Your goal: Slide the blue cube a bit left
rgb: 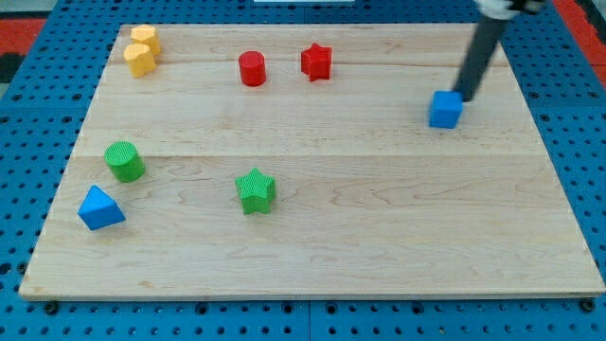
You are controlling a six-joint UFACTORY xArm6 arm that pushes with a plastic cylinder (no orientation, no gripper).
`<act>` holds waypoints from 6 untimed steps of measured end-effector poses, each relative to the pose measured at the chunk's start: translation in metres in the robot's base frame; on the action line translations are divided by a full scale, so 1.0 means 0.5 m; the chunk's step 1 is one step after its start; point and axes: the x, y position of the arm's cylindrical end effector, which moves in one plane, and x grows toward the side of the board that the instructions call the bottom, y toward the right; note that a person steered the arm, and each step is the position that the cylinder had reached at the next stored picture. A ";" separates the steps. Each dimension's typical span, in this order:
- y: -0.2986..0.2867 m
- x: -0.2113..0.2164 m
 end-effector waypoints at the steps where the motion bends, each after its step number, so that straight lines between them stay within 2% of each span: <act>1: -0.125 0.071; 3: 0.094 0.042; 4: 0.135 0.062; 6: -0.085 0.084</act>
